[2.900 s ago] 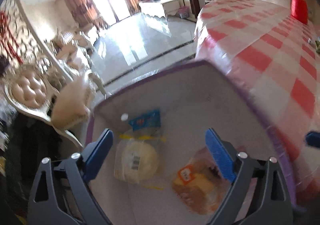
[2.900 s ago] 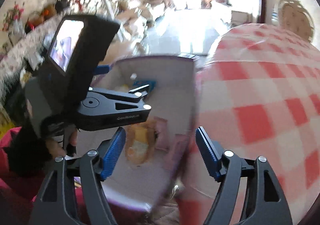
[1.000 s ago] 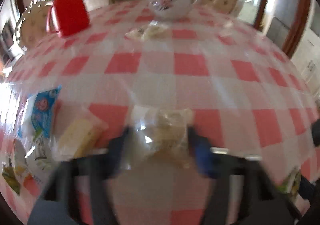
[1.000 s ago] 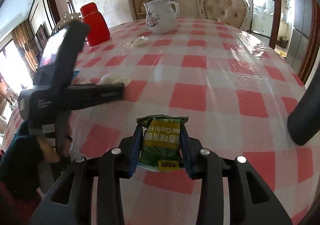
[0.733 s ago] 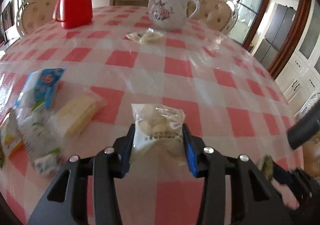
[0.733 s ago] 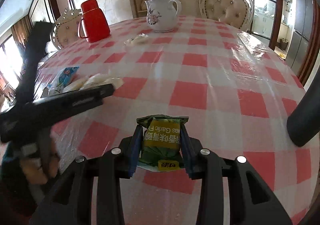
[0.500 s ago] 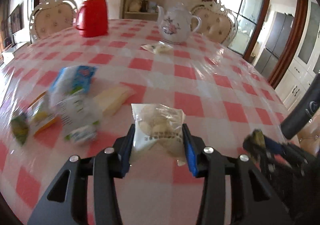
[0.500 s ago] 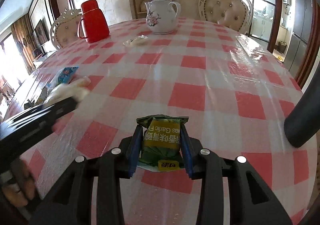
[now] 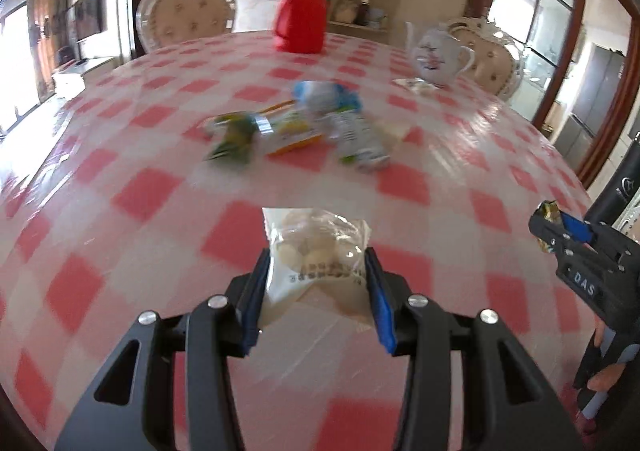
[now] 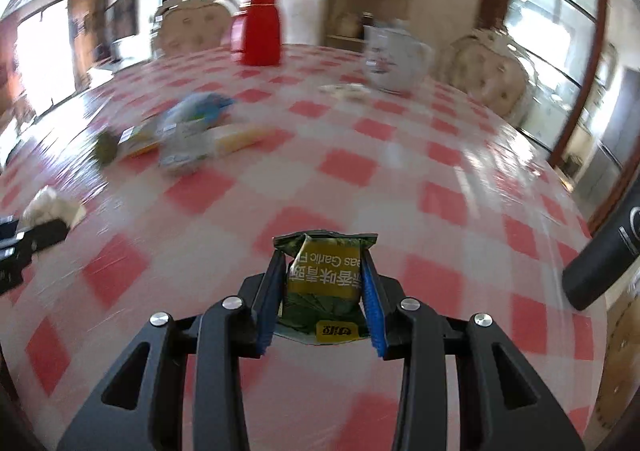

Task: Organize snacks
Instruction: 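Carry the green bag and bun bag over the lavender box with both grippers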

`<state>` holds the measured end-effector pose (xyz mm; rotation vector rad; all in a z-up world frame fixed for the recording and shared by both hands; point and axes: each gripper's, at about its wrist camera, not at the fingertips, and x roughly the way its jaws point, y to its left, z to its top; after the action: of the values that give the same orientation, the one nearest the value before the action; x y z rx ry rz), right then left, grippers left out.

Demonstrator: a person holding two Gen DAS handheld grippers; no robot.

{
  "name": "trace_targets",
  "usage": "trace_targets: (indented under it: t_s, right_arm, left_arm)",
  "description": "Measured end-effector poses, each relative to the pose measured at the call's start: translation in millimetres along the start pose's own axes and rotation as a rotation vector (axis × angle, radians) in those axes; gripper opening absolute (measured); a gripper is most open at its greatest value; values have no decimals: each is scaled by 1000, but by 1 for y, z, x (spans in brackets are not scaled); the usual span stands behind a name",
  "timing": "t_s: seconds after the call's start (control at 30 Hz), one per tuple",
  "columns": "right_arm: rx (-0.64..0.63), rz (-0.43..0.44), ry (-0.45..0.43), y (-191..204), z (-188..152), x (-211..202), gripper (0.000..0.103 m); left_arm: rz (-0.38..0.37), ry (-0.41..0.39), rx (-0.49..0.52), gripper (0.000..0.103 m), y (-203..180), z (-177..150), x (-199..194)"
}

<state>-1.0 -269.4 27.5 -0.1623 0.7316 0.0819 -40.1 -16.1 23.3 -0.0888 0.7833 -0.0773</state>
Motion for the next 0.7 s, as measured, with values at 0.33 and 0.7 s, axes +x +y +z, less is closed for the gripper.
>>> trace_targets:
  t_s: [0.33, 0.7]
  right_arm:
    - [-120, 53, -5, 82, -14, -28, 37]
    - [-316, 178, -58, 193, -23, -71, 37]
  left_arm:
    - [42, -39, -57, 46, 61, -35, -56]
    - [159, -83, -163, 46, 142, -79, -123]
